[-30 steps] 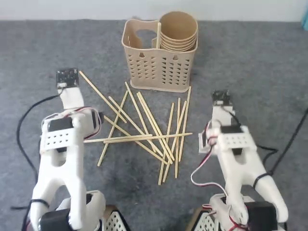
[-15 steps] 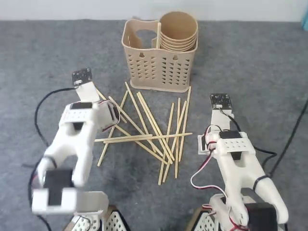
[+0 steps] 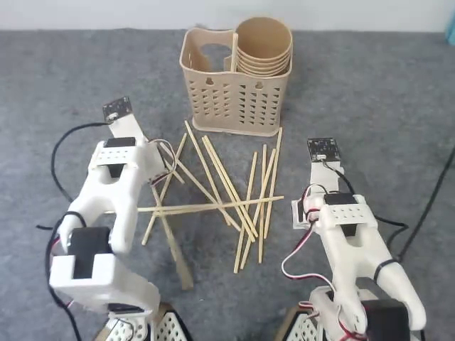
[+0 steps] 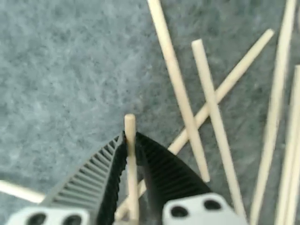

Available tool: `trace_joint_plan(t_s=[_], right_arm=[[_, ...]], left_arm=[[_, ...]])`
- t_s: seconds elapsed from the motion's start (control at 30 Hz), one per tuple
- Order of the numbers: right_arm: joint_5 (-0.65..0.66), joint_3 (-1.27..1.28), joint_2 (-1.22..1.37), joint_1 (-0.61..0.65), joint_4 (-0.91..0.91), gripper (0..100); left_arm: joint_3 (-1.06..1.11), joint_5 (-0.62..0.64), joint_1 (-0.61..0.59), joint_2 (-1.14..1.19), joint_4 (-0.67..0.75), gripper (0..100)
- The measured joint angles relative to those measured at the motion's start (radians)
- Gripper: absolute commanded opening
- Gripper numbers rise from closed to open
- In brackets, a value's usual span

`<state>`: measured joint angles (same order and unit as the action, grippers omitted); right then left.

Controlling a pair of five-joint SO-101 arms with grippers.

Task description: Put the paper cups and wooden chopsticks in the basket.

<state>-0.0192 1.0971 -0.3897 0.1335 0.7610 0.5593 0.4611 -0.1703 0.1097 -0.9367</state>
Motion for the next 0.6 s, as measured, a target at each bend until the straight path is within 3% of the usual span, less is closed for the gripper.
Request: trace_joint_plan(t_s=[0.4,0.6], right_arm=[[0.0,0.0,0.0,0.0,-0.008,0.8],[0.0,0.0,0.0,0.0,-0.008,0.8]], left_arm=[[-0.04,-0.006,0.0,-0.002,-0.04,1],[-0.071,-0.058,0.0,-0.161,-0.098,1]])
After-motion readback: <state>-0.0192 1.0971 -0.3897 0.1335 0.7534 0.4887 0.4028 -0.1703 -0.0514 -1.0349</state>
